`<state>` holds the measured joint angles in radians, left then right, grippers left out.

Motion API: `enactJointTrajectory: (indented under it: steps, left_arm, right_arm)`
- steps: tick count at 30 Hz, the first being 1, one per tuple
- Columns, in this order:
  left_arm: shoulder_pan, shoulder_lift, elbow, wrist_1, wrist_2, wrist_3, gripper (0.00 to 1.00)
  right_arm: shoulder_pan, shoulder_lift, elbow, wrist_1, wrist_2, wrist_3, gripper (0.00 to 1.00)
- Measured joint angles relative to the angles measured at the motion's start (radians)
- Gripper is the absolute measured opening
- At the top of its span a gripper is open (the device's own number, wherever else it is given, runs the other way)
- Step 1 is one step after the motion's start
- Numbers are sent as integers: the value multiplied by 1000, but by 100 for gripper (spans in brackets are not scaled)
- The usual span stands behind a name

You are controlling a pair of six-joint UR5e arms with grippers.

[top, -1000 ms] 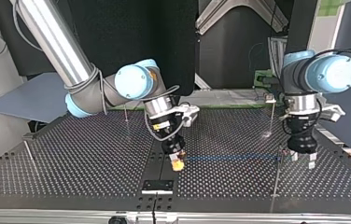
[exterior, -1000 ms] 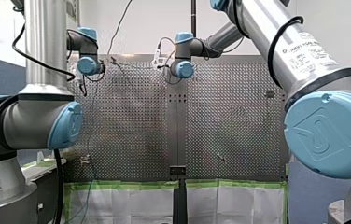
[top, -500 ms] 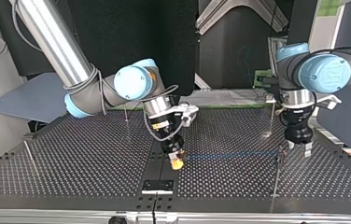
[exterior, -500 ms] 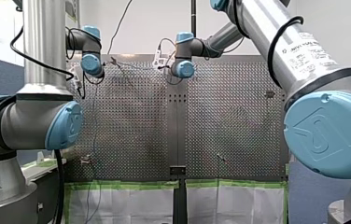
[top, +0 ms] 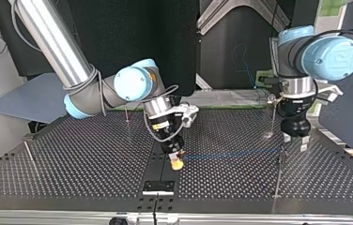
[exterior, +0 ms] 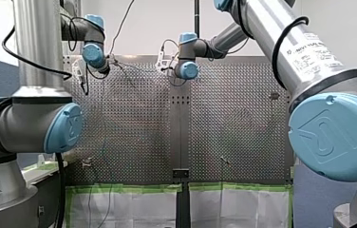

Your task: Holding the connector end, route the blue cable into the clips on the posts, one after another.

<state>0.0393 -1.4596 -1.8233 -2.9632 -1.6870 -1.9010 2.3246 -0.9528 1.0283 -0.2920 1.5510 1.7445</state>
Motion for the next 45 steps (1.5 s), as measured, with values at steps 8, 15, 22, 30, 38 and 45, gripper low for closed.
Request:
enactJointTrajectory:
  steps: [8, 15, 22, 30, 38, 45]
  left_arm:
    - [-29, 40, 0, -71, -25, 4, 100]
    - [-43, 77, 0, -136, -59, 20, 100]
    - [-74, 115, 0, -195, -61, 60, 100]
    - [-140, 114, 0, -244, -41, 112, 100]
    - [-156, 79, 0, -211, -8, 158, 100]
    - [-142, 78, 0, -198, -43, 196, 100]
  right_arm:
    - [0, 0, 0, 2, 0, 0, 0]
    - [0, 0, 1, 7, 0, 0, 0]
    - [0, 0, 0, 8, 2, 0, 0]
    - [1, 1, 0, 9, 1, 1, 0]
    - [4, 1, 0, 10, 1, 3, 0]
    - [4, 1, 0, 10, 2, 3, 0]
